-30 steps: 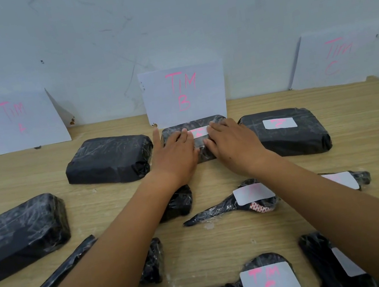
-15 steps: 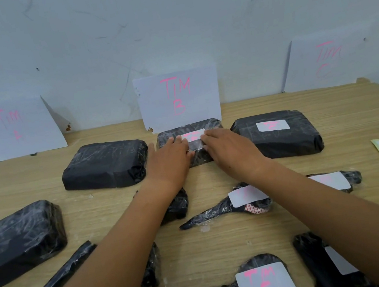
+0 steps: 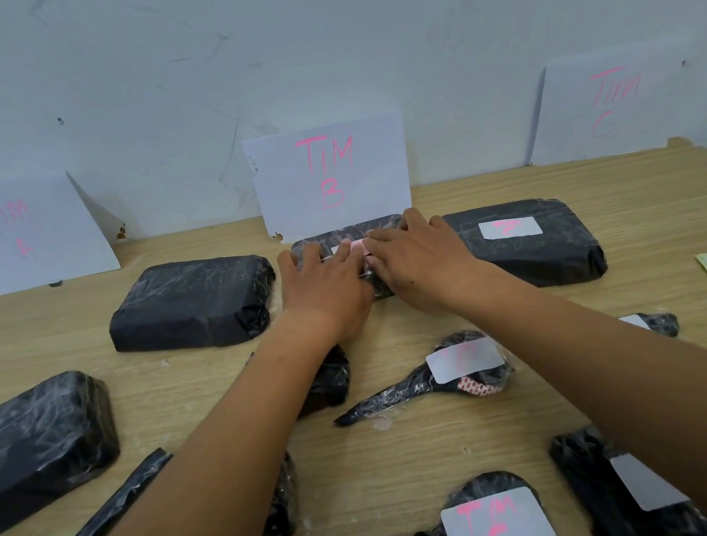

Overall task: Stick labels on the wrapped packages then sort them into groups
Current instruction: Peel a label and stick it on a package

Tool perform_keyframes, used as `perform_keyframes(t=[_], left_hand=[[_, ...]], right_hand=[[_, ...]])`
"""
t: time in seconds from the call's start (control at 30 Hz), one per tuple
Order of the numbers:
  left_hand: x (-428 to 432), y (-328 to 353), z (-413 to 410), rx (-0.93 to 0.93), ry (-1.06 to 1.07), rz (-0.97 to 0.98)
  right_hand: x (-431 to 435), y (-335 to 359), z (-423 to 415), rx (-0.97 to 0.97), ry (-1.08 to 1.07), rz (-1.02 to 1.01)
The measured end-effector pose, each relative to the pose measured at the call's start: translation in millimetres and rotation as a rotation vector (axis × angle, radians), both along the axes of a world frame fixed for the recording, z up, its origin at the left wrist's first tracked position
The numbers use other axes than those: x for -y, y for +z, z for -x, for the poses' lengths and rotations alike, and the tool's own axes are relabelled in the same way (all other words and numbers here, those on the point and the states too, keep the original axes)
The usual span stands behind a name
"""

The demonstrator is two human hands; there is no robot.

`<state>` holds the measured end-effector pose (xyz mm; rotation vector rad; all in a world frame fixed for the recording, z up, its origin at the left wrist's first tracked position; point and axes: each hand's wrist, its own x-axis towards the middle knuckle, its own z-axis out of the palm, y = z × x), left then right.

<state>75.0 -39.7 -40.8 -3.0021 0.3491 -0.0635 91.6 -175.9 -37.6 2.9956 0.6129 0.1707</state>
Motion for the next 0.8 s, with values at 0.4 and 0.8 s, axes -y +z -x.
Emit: perform_keyframes(t=[0.4,0.8], left_hand=[[-2,0,-5,-0.127,0.023,0.094],[-5,-9,3,0.13,0.055,0.052]], right_hand=[[-15,-10,10,0.078,-0.1,-0.044],[-1,-12,15,0.134,-0.127,-0.199]])
